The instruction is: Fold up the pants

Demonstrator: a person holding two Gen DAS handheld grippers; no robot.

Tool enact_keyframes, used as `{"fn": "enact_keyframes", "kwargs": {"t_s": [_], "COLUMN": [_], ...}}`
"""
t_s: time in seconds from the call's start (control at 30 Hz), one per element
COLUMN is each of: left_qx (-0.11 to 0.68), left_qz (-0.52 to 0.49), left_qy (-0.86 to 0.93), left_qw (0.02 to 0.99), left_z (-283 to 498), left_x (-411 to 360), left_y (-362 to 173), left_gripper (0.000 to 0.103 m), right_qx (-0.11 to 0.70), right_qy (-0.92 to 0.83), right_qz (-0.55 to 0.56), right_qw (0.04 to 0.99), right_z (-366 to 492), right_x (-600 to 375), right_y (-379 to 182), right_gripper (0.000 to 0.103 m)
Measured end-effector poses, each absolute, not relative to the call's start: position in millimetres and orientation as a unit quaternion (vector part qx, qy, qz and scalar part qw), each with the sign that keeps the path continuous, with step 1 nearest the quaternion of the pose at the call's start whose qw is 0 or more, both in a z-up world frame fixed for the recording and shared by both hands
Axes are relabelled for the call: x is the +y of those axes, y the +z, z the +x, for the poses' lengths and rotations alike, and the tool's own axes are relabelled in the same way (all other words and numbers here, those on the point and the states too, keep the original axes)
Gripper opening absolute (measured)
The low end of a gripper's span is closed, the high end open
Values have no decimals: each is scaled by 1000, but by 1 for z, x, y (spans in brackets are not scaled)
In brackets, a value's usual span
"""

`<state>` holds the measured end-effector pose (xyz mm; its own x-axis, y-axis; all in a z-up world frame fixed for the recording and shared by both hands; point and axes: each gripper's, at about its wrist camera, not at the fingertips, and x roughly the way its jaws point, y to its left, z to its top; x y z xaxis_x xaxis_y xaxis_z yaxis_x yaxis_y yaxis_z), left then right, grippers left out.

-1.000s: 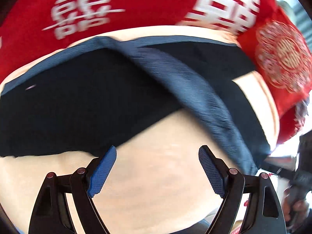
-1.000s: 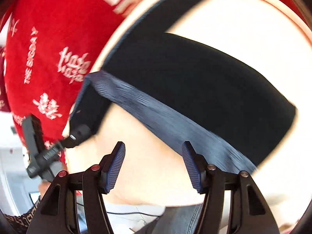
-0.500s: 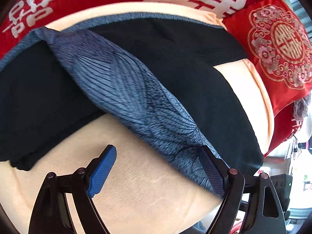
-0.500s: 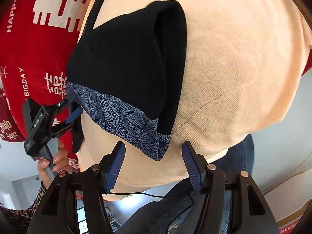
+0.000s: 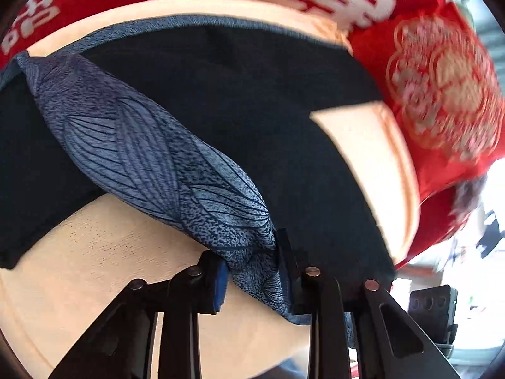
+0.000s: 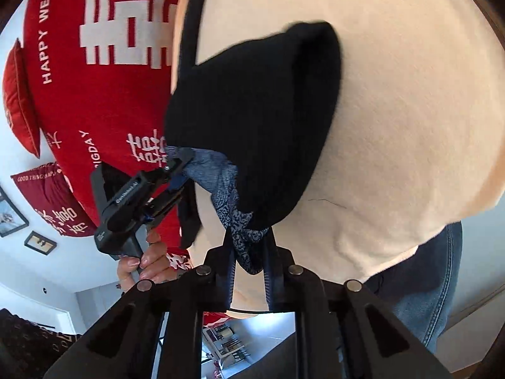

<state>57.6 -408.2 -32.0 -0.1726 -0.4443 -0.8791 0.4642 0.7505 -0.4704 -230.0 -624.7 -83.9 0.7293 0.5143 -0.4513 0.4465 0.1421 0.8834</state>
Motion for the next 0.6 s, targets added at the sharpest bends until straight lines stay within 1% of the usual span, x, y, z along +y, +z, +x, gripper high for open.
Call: {"fn": "enact_keyframes", "kwargs": {"t_s": [0.13,0.27,0.37,0.4,0.43,0.47,0.5,0.53,0.6], "left_qx": [646,616,598,590,583,575,564,549,542], "left_qz": [-11,-6,5,15,22,29,35,39,48], "left_qy": [-364,-368,-361,-355,-348,-339,-328,-318,-299], "left_qw": [671,696,716,725,733,744,757,771,784], "left_z": [71,100,121,131,138,144,148,155,165], "left_x": [-420,-450,-470,-479,-487,-490,-493,-492,-490], "left_y": [14,37,45,49,51,54,57,63,64], "left_gripper": [29,29,29,31,40,56,62,67,67], "right_qx": [349,339,349,354,363,375,383,395,417], "right_qy": [44,59,55,53,49,41,37,28,13], "right_qz": [605,545,506,496,481,464,455,446,437], "right_qw": [714,764,787,791,797,802,803,803,797], "right_z": [-187,-131,-77,-61,-42,-22,-7,9,35], "right_x": [-663,-729,-774,-784,-796,-808,-814,-823,-836], "right_y": [-20,31,51,53,55,55,52,47,34], "right_gripper": [16,16,16,16,16,16,16,16,17]}}
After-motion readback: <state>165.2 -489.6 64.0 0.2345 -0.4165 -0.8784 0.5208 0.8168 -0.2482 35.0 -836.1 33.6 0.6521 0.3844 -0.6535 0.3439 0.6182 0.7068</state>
